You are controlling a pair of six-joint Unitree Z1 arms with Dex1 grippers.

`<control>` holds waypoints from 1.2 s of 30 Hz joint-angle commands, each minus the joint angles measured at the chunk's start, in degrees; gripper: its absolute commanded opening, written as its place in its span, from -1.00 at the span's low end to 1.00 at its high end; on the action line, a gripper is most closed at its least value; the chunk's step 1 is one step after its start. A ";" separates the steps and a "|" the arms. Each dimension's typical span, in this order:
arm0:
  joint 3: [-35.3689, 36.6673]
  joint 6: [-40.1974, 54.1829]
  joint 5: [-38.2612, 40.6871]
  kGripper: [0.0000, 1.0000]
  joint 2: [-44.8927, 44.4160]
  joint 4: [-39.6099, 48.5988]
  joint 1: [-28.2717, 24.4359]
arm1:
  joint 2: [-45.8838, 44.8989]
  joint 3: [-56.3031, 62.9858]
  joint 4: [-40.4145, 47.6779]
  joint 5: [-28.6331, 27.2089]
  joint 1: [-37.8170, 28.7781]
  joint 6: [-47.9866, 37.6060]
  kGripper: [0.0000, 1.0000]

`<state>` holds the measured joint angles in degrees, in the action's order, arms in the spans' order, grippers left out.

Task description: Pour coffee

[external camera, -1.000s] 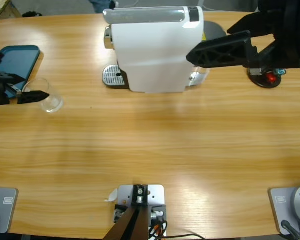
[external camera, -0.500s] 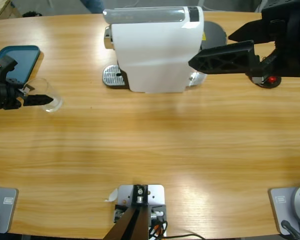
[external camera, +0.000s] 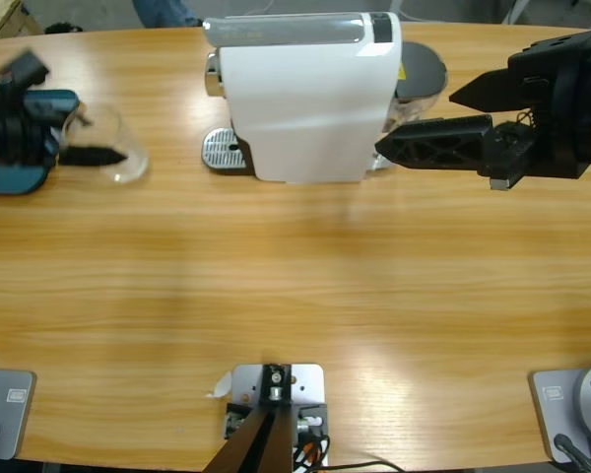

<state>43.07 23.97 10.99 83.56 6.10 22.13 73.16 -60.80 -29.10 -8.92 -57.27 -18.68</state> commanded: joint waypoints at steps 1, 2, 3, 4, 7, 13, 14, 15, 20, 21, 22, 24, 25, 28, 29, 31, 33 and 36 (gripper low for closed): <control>15.52 6.65 9.91 -1.00 14.38 7.82 0.90 | -1.23 4.21 3.53 0.84 -0.21 -2.05 0.96; 17.03 6.84 9.93 -1.00 16.30 8.22 0.90 | -1.16 4.28 3.72 0.84 -0.21 -2.06 0.96; 18.46 7.02 9.93 -1.00 17.93 8.61 0.92 | -1.07 4.28 3.83 0.82 -0.17 -2.06 0.96; 19.86 7.32 9.93 -1.00 19.10 9.05 1.11 | -0.97 4.28 3.97 0.75 -0.12 -2.03 0.95; 23.25 8.14 9.63 -1.00 21.77 10.28 2.25 | -0.47 4.28 4.55 0.82 0.39 -1.99 0.95; 24.40 8.20 8.35 -1.00 25.76 10.45 5.01 | 0.32 3.95 5.14 0.82 0.97 -1.98 0.95; 24.43 8.14 8.35 -1.00 26.25 10.30 5.58 | 0.00 3.93 4.85 0.73 1.13 -1.98 0.95; 24.43 8.11 8.35 -1.00 26.65 10.17 5.91 | -0.28 3.93 4.49 0.59 1.30 -1.84 0.95; 24.52 8.11 8.60 -1.00 27.15 9.89 6.10 | -0.65 3.85 4.23 0.49 1.81 -1.45 0.95; 24.66 8.11 8.54 -1.00 27.27 9.89 6.21 | -0.65 3.85 4.23 0.49 1.81 -1.47 0.95; 24.80 8.11 8.53 -1.00 27.46 9.82 6.30 | -0.61 3.85 4.23 0.50 1.81 -1.45 0.95; 25.19 7.99 8.53 -1.00 28.01 9.47 6.49 | -0.56 3.85 4.23 0.50 1.81 -1.45 0.95; 25.36 7.81 8.56 -1.00 28.25 9.31 6.53 | -0.56 3.85 4.23 0.49 1.81 -1.43 0.95; 25.94 7.58 8.68 -1.00 28.90 9.28 6.93 | -0.47 3.88 4.23 0.49 1.81 -1.36 0.95; 25.98 7.55 8.70 -1.00 29.06 9.28 7.02 | -0.47 3.95 4.25 0.50 1.81 -1.36 0.95; 25.77 7.49 8.79 -1.00 29.24 9.28 7.05 | -0.44 4.02 4.32 0.49 1.81 -1.36 0.95; 25.38 7.49 8.81 -1.00 29.20 9.28 7.07 | -0.28 3.97 4.39 0.49 1.81 -1.36 0.95; 24.80 7.49 9.12 -1.00 29.03 9.28 7.23 | -0.10 3.93 4.67 0.52 1.79 -1.34 0.95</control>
<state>68.85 31.65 19.85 109.33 15.75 28.56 72.63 -58.52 -24.43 -8.92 -55.90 -20.07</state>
